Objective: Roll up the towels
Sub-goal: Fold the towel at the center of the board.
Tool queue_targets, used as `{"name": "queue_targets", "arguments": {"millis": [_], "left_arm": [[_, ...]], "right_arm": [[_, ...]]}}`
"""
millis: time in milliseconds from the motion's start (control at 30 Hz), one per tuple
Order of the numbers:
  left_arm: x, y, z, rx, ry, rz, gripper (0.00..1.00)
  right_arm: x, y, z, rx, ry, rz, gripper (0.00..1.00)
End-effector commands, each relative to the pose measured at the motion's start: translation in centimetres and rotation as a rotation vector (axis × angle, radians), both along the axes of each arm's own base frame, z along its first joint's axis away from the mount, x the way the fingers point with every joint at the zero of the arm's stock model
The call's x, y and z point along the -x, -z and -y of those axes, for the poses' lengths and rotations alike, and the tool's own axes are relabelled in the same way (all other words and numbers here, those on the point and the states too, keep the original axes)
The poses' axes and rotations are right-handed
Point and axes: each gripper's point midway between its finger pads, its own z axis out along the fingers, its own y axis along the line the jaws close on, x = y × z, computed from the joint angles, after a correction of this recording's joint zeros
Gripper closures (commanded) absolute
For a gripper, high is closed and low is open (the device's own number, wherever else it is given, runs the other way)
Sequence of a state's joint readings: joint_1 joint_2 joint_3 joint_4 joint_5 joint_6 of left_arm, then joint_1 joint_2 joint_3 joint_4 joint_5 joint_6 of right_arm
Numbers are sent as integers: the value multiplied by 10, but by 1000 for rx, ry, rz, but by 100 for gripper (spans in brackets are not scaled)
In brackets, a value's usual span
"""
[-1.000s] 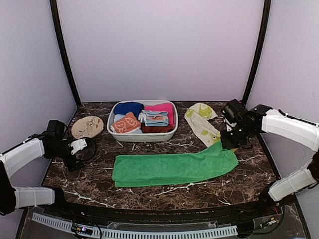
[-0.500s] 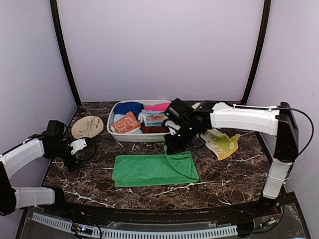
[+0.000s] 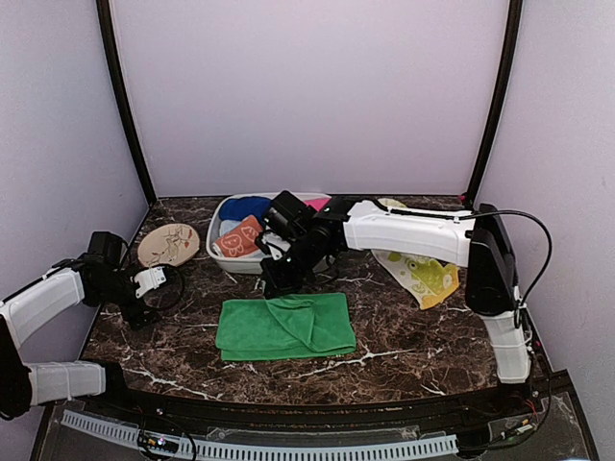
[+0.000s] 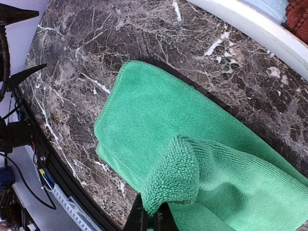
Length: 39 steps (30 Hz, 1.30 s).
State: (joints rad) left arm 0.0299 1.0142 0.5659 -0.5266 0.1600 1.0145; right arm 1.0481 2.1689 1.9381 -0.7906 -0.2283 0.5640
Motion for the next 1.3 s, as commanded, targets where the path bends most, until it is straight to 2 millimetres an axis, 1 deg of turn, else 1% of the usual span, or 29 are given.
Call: {"name": "queue_targets", "arguments": {"millis": [0, 100, 233, 333, 467, 500, 567, 600, 667, 733, 767, 867, 933, 967, 1033, 1100, 1167, 1267], "left_arm": [[3, -4, -1, -7, 5, 3, 1], [2, -5, -1, -5, 3, 4, 1], [2, -5, 0, 2, 1, 1, 1], [2, -4, 0, 3, 1, -2, 1], [2, -4, -1, -2, 4, -1, 1], [2, -4, -1, -2, 5, 1, 1], [1, -5, -1, -2, 7, 3, 1], [1, -5, -1, -2, 7, 2, 1], [0, -6, 0, 0, 8, 3, 1], [0, -7, 0, 4, 7, 3, 1], [-1, -7, 1, 7, 8, 5, 1], [-1, -7, 1, 10, 8, 4, 1], [-2, -8, 1, 11, 8, 5, 1], [-2, -8, 1, 11, 9, 5, 1], [-2, -8, 2, 14, 9, 3, 1], [-1, -8, 3, 19, 13, 1, 1], [-1, -9, 4, 25, 18, 7, 1], [1, -16, 14, 78, 41, 5, 1]], "right_arm": [[6, -8, -24, -72, -23, -32, 100], [9, -4, -36, -99, -33, -54, 100], [11, 8, -53, -127, -42, -92, 100], [13, 11, -67, -165, -52, -118, 100], [12, 11, -81, -204, -49, -143, 100], [13, 12, -84, -216, -48, -156, 92], [17, 12, -90, -240, -49, -185, 82], [18, 11, -93, -251, -50, -198, 75], [22, 8, -99, -285, -58, -221, 69], [23, 0, -103, -318, -62, -236, 61], [24, -3, -105, -329, -60, -242, 59], [26, -18, -107, -365, -71, -247, 57], [24, -25, -101, -356, -69, -225, 57], [21, -25, -95, -341, -64, -211, 57], [12, -25, -76, -309, -36, -167, 57], [1, -15, -50, -236, 7, -103, 57], [-6, -2, -21, -176, 43, -68, 55], [-9, 20, 17, -108, 86, -55, 51]]}}
